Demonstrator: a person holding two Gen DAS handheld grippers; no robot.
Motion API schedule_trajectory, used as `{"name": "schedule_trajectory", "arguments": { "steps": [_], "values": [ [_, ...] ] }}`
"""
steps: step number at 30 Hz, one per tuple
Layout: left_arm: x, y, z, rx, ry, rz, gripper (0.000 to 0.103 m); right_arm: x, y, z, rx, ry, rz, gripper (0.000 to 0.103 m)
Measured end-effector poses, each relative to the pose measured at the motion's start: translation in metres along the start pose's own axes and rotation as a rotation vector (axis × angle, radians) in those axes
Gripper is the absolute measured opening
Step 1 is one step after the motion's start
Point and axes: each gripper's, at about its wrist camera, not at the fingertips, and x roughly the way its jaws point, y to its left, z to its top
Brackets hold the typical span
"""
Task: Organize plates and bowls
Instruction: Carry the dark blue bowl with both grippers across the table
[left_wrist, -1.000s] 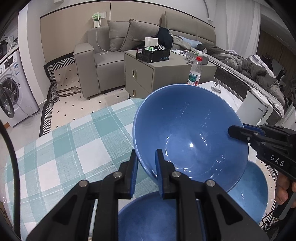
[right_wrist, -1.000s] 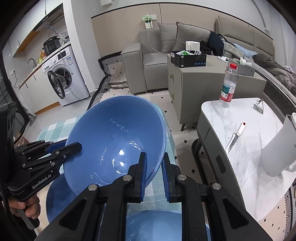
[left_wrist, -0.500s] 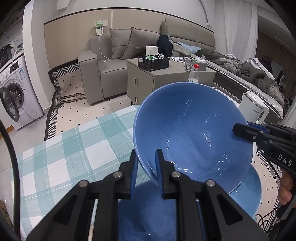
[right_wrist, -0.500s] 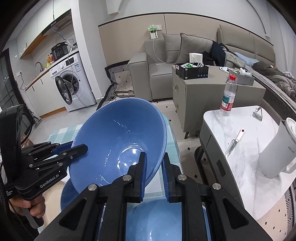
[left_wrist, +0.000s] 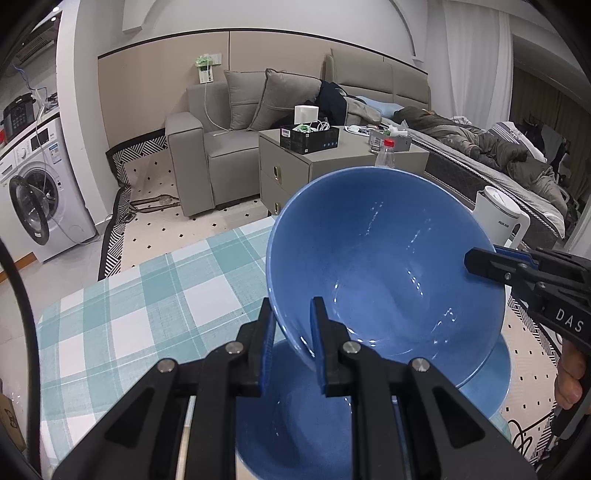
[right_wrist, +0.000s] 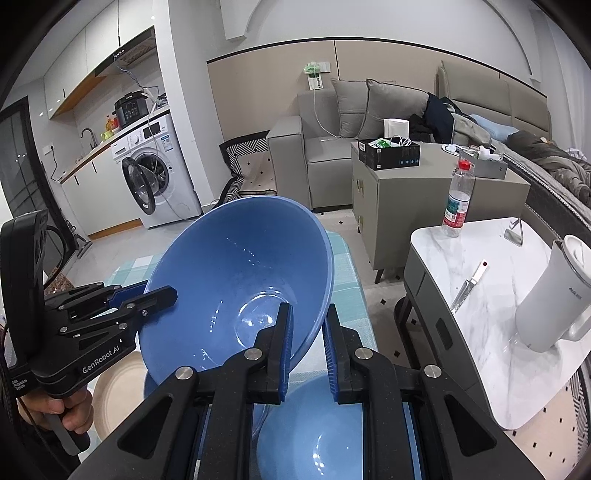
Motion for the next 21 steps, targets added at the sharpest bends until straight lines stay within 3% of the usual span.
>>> {"name": "schedule_trajectory", "arguments": {
  "steps": [21],
  "values": [
    [-0.028,0.021,-0.033,-0.040,-0.011,0.038,0.017,-0.004,0.035,-0.023,-0.028,0.011,0.065,0.018]
  ]
}}
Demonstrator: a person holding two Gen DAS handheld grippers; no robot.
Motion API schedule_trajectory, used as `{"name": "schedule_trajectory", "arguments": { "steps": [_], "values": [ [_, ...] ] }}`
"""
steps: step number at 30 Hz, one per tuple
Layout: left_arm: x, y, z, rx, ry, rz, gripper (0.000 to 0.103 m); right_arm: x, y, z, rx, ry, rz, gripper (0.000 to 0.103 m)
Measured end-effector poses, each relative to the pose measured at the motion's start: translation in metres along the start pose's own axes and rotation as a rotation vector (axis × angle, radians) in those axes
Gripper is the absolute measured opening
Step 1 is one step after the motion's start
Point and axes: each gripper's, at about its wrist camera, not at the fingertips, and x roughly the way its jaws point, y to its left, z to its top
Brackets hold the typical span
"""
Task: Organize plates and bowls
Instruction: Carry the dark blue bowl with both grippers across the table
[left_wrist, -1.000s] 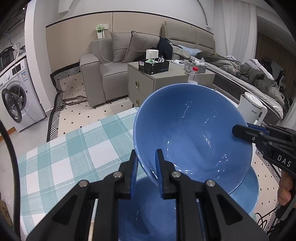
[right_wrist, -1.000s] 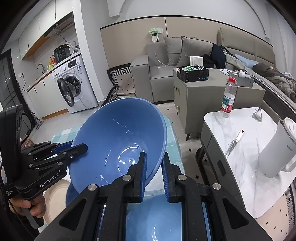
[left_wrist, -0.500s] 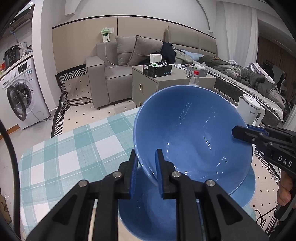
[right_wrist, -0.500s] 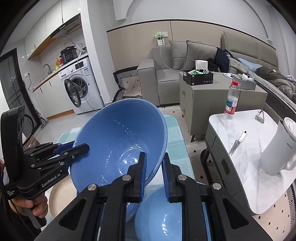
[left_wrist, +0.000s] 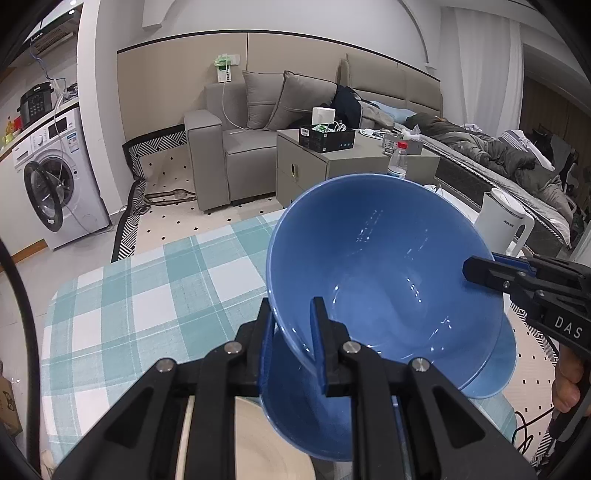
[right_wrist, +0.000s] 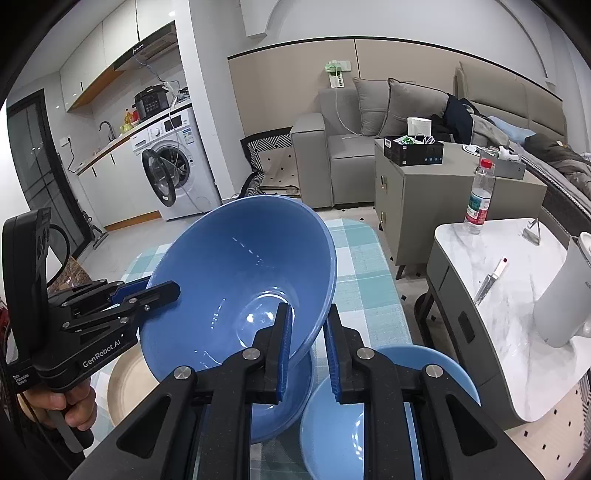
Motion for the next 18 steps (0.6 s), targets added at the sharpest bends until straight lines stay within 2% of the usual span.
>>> {"name": "schedule_trajectory", "arguments": {
  "steps": [18],
  "values": [
    [-0.004,0.013,-0.021,-0.028,0.013,0.016,0.017,0.012,0.015,-0.017,-0.010,0.033,0.029,0.019]
  ]
}}
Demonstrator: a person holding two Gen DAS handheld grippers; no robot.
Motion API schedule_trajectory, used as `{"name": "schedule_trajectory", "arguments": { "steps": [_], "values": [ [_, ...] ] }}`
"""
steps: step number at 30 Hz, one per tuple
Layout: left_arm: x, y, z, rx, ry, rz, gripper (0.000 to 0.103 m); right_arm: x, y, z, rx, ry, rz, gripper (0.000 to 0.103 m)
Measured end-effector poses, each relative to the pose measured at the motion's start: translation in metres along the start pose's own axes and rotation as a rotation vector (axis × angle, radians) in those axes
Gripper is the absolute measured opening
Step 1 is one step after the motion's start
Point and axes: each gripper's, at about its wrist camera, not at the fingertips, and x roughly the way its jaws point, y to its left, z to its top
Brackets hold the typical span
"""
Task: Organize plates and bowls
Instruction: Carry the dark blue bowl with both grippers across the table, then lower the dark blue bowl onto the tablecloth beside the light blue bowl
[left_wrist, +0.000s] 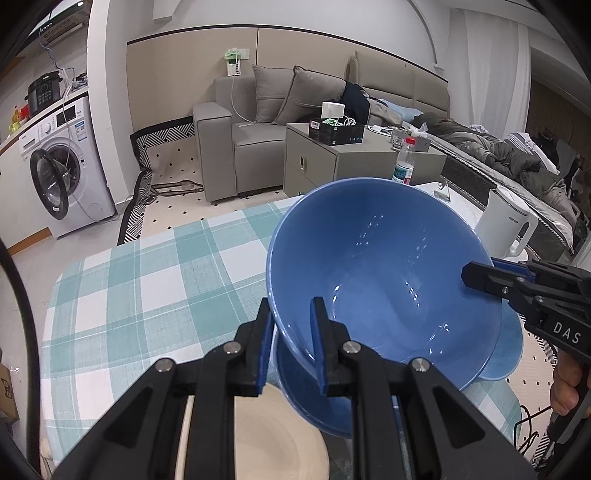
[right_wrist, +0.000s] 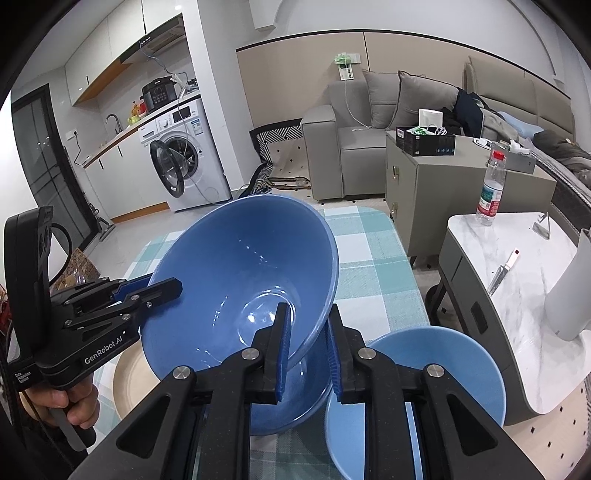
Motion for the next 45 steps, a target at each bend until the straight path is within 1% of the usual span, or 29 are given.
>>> {"name": "schedule_trajectory", "arguments": {
  "steps": [16,25,31,38,40,45],
  "values": [
    [0.017,0.011,-0.019,-0.021,0.042,0.000,0.017,0.022,0.004,-0.017,0.013,0.039,0.023,0.023],
    [0.028,0.012,-0.026,-0.023,0.062,-0.005,0.017,0.032,0.000,-0.019,0.028,0.056,0.028,0.024],
    [0.031,0.012,-0.031,-0.022,0.071,-0.010,0.017,0.038,0.001,-0.025,0.016,0.066,0.014,0.026],
    [0.035,0.010,-0.035,-0.011,0.082,-0.005,0.018,0.041,0.009,-0.032,-0.034,0.060,-0.040,0.028],
    [0.035,0.010,-0.036,-0.008,0.084,-0.004,0.018,0.042,0.014,-0.035,-0.053,0.059,-0.059,0.029],
    [0.034,0.008,-0.038,-0.001,0.082,0.009,0.018,0.042,0.020,-0.038,-0.085,0.065,-0.069,0.034]
  ]
}}
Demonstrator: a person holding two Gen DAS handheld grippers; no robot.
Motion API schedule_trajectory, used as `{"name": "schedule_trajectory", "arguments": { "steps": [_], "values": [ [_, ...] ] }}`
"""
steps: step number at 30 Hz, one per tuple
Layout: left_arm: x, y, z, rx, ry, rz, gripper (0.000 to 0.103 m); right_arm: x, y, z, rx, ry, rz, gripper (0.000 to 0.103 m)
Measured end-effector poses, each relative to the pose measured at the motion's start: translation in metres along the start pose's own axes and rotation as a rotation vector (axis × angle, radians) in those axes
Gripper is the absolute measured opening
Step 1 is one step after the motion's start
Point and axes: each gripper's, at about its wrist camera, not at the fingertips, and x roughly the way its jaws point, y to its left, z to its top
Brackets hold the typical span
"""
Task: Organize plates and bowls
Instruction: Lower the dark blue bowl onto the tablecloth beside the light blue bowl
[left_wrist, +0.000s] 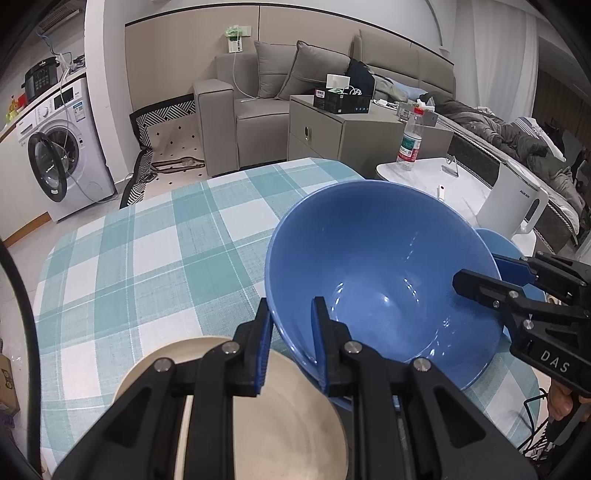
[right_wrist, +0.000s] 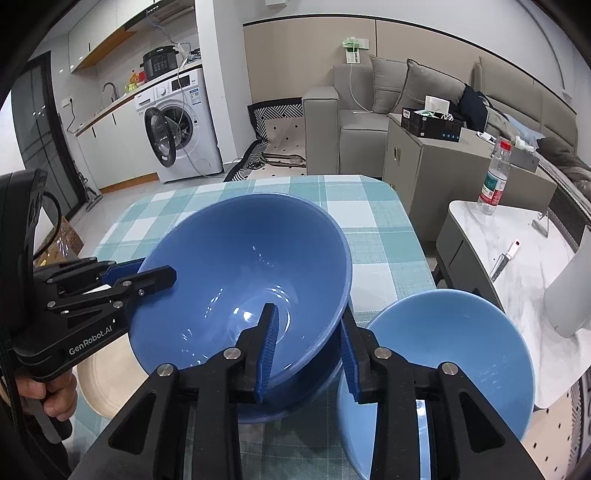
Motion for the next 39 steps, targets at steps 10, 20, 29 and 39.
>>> {"name": "schedule_trajectory", "arguments": {
  "steps": [10,20,29,39],
  "values": [
    [0.001,-0.001,-0.003,0.013,0.006,0.006,0.018,0.006,0.006,-0.003,-0.035,0.006,-0.022,0.046],
    [0.007,-0.003,-0.009,0.028,0.013,0.022,0.020,0.009,0.008,-0.007,-0.062,0.014,-0.023,0.053],
    [0.010,-0.006,-0.011,0.033,0.025,0.023,0.021,0.015,0.012,-0.010,-0.070,0.025,-0.011,0.067],
    [0.014,-0.005,-0.014,0.029,0.035,0.011,0.037,0.019,0.009,-0.014,-0.047,0.025,0.011,0.078]
  ]
}}
